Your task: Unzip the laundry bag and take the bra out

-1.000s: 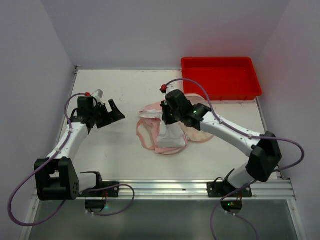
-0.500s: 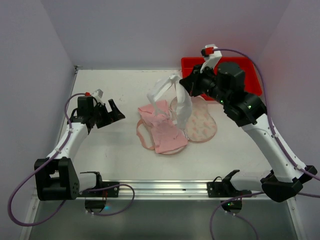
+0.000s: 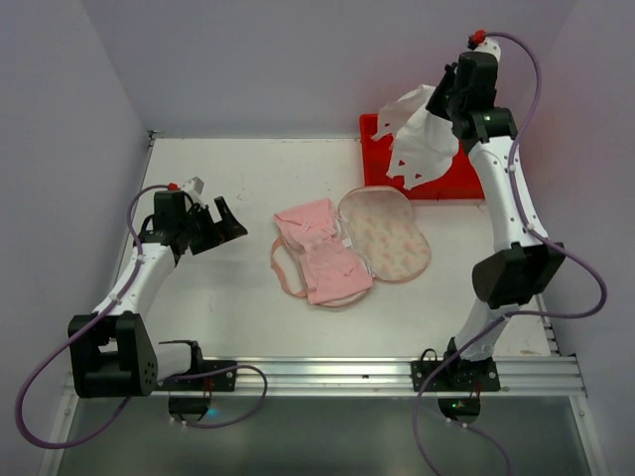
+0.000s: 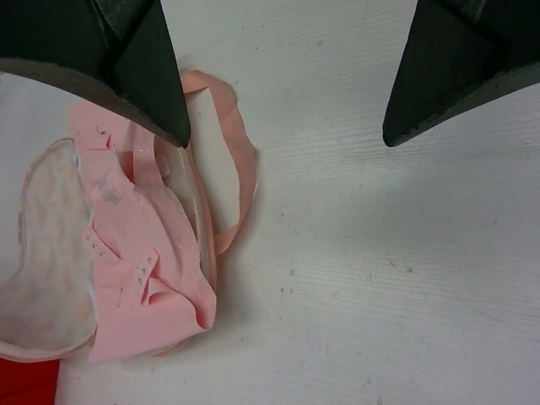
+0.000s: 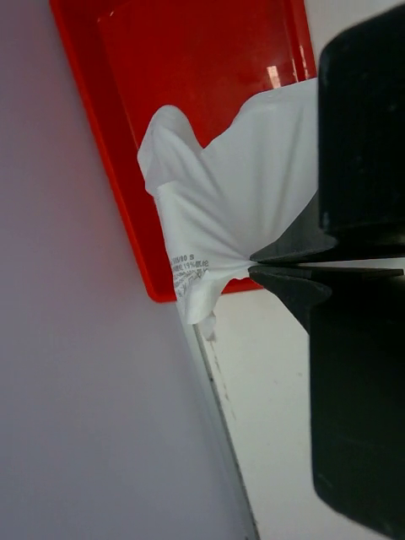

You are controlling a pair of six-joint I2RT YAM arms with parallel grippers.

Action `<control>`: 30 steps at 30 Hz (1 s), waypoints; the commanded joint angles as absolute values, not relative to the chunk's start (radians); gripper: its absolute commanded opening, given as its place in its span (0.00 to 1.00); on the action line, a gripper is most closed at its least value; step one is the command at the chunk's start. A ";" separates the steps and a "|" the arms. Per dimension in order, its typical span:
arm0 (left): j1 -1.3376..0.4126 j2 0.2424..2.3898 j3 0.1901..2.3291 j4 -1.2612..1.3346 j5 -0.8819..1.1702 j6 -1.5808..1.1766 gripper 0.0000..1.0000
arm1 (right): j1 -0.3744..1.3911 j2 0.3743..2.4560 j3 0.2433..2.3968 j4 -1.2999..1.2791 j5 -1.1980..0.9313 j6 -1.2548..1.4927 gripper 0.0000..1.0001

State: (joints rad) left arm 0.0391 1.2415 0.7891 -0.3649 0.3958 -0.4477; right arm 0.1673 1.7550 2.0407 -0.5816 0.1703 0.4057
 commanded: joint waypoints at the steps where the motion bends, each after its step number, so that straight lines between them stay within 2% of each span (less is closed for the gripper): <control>1: 0.049 1.241 0.785 -0.347 0.393 -0.419 1.00 | 0.089 1.859 2.132 -0.563 0.213 0.483 0.00; 6: 0.049 1.252 0.784 -0.345 0.393 -0.419 1.00 | 0.026 1.960 2.114 -0.488 0.181 0.544 0.00; 15: 0.048 1.272 0.781 -0.347 0.402 -0.419 1.00 | -0.031 2.023 2.007 -0.454 0.299 0.837 0.00; 20: 0.049 1.279 0.782 -0.350 0.399 -0.419 1.00 | -0.031 1.956 1.872 -0.381 0.351 0.955 0.00; 23: 0.049 1.281 0.782 -0.351 0.399 -0.417 1.00 | -0.031 1.853 1.699 -0.290 0.419 1.009 0.00; 26: 0.049 1.281 0.782 -0.351 0.402 -0.417 1.00 | -0.031 1.769 1.619 -0.203 0.457 1.009 0.00; 30: 0.048 1.282 0.784 -0.350 0.405 -0.417 1.00 | -0.031 1.767 1.640 -0.184 0.472 1.008 0.00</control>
